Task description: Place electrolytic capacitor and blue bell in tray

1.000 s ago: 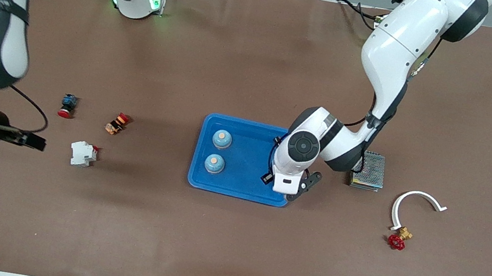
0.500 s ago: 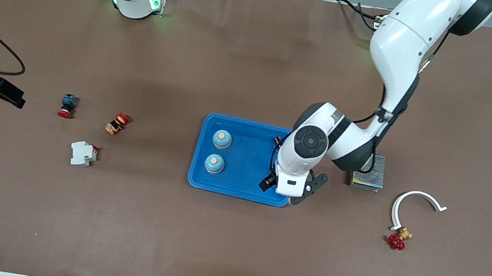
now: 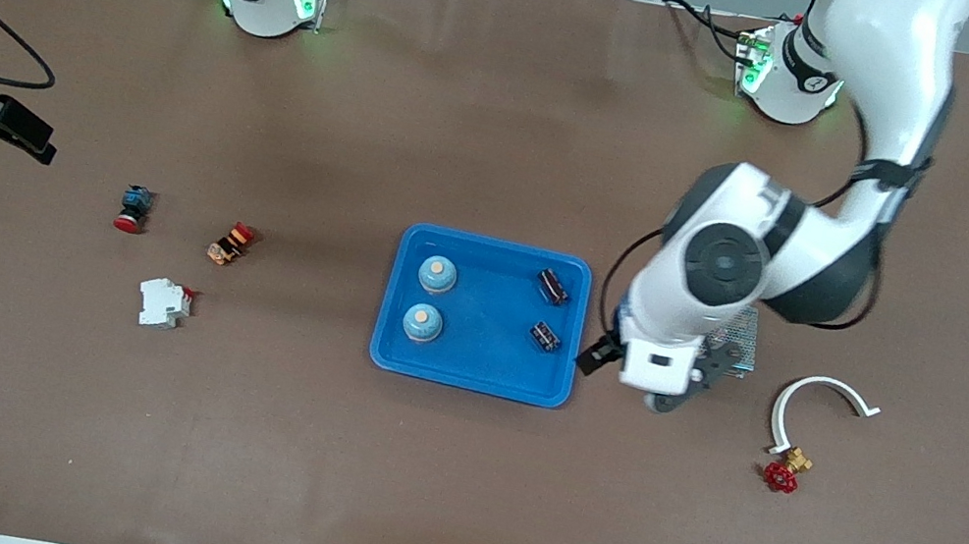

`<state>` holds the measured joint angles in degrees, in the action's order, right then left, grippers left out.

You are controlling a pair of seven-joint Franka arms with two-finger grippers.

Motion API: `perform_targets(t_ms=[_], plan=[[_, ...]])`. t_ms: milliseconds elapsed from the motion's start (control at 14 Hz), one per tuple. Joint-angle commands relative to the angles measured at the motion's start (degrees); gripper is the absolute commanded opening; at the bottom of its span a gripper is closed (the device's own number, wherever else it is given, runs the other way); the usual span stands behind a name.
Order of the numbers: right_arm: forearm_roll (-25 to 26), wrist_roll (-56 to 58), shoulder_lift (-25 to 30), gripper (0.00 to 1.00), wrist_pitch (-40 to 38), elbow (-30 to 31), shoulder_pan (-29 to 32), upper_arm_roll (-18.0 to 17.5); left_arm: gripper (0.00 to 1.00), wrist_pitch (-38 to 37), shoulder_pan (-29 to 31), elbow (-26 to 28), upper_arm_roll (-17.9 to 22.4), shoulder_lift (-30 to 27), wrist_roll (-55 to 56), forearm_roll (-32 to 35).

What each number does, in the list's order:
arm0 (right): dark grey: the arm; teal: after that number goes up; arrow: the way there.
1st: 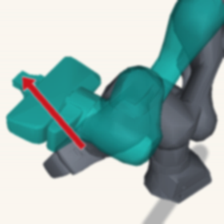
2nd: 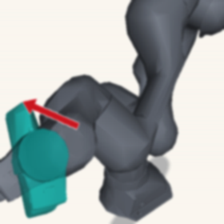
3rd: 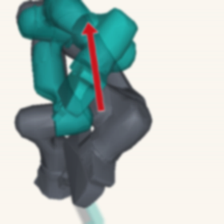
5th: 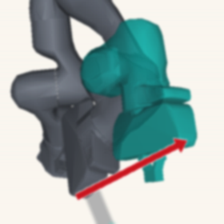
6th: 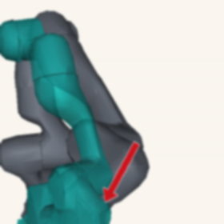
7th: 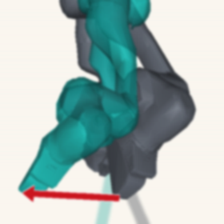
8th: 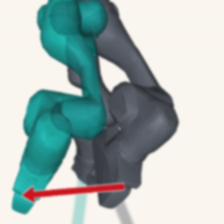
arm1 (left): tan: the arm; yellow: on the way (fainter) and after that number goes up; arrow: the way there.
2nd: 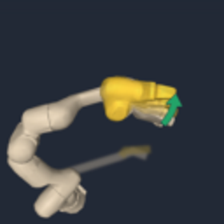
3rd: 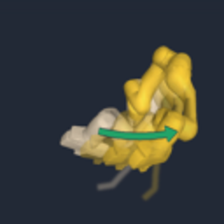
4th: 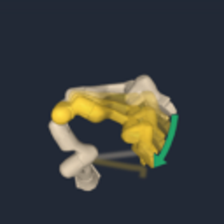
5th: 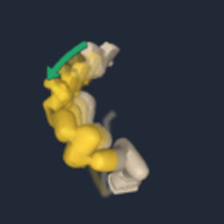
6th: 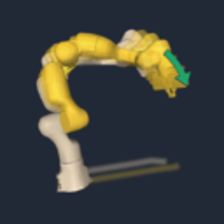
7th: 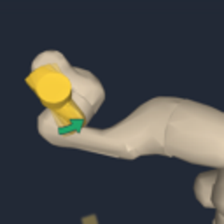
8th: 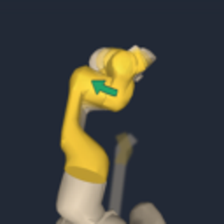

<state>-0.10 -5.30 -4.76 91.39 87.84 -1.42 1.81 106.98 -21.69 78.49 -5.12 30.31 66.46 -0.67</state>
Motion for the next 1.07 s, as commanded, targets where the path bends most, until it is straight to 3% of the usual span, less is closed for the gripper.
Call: perform_targets(t_ms=[0, 500, 643, 786, 1000], plan=[[0.89, -0.67, 4.31, 1.0, 0.46, 4.7, 0.28, -0.31, 1.0, -6.06, 4.71, 1.49, -0.59, -5.86, -8.94, -2.84], [0.8, -0.68, 6.96, 1.0, -0.33, 5.94, 3.34, -1.1, 1.0, -19.34, 20.62, 1.58, -0.59, -14.39, -37.85, -4.52], [0.8, -0.68, 7.39, 1.0, -0.25, 5.67, 7.11, -5.04, 1.0, -21.19, 23.61, 1.76, -0.59, -16.33, -46.02, -4.43], [0.89, -0.59, 7.48, 1.0, -0.25, 5.32, 7.93, -5.76, 1.0, -21.38, 24.76, 2.37, -0.41, -17.74, -50.54, -3.91], [0.89, -0.59, 7.48, 1.0, -0.42, 4.36, 7.66, -5.41, 1.0, -17.27, 24.68, 9.38, -0.59, -23.08, -56.76, -0.32]])
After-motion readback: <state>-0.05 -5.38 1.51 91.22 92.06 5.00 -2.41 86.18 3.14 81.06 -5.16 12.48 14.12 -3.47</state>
